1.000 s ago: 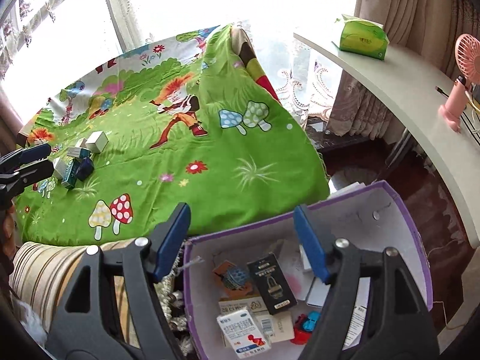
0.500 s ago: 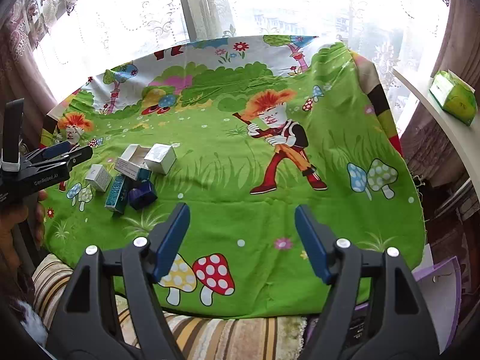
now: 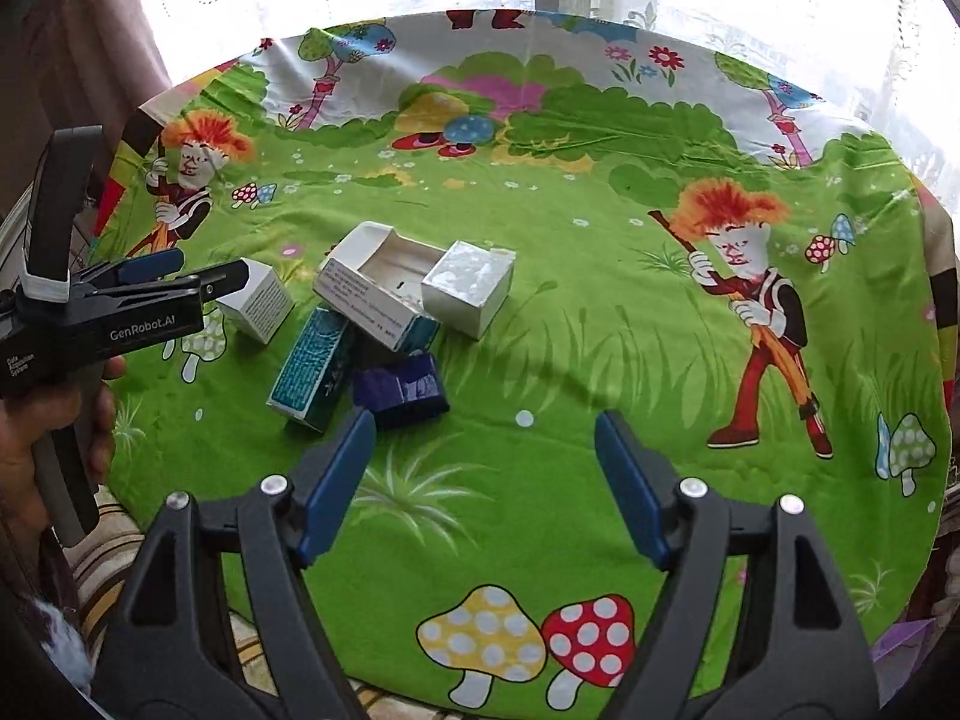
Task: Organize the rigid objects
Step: 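Grasp the white red-logo box with the left tool while the right tool grasps the dark blue box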
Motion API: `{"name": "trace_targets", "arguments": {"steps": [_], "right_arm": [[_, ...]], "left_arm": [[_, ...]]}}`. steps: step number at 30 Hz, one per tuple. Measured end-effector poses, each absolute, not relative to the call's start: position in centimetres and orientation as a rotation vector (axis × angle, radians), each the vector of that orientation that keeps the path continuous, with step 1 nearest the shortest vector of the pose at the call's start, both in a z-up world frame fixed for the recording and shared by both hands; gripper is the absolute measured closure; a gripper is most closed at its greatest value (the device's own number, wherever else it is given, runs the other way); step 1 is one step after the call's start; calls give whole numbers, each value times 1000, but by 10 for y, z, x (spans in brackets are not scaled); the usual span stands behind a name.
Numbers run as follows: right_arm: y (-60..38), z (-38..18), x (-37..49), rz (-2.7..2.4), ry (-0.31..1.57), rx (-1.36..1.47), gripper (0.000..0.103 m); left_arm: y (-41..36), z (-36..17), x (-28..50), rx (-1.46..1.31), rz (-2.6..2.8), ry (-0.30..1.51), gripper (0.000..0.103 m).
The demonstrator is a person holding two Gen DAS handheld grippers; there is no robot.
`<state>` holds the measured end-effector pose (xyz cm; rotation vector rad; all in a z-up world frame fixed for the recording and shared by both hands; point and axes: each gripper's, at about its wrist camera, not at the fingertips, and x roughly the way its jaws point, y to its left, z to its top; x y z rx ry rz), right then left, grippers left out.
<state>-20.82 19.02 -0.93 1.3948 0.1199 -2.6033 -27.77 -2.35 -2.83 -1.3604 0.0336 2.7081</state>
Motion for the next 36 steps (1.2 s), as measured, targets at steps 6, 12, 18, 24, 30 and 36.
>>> {"name": "trace_targets", "arguments": {"steps": [6,12,18,24,30,36], "right_arm": [[165,-35,-220,-2534,232,1424,25],[154,-53,-230,-2504,299,1439,25],[149,-63,-240,-2498,316,1423,31],[151,-64,-237,-2497,310,1416,49],[161,-49,-225,-2564,258,1394,49],[170,-26,-203,-2621,220,1343,49]], "left_arm": [[-19,-51,-283,-1400,2655,39,19],[-12,-63,-286,-1415,2589,53,48],[-12,-64,-281,-1400,2577,28,61],[-16,-58,-277,-1368,2593,-5,61],[-17,-45,-263,-1330,2619,-31,61],[-4,-23,-240,-1279,2602,-43,61]]}}
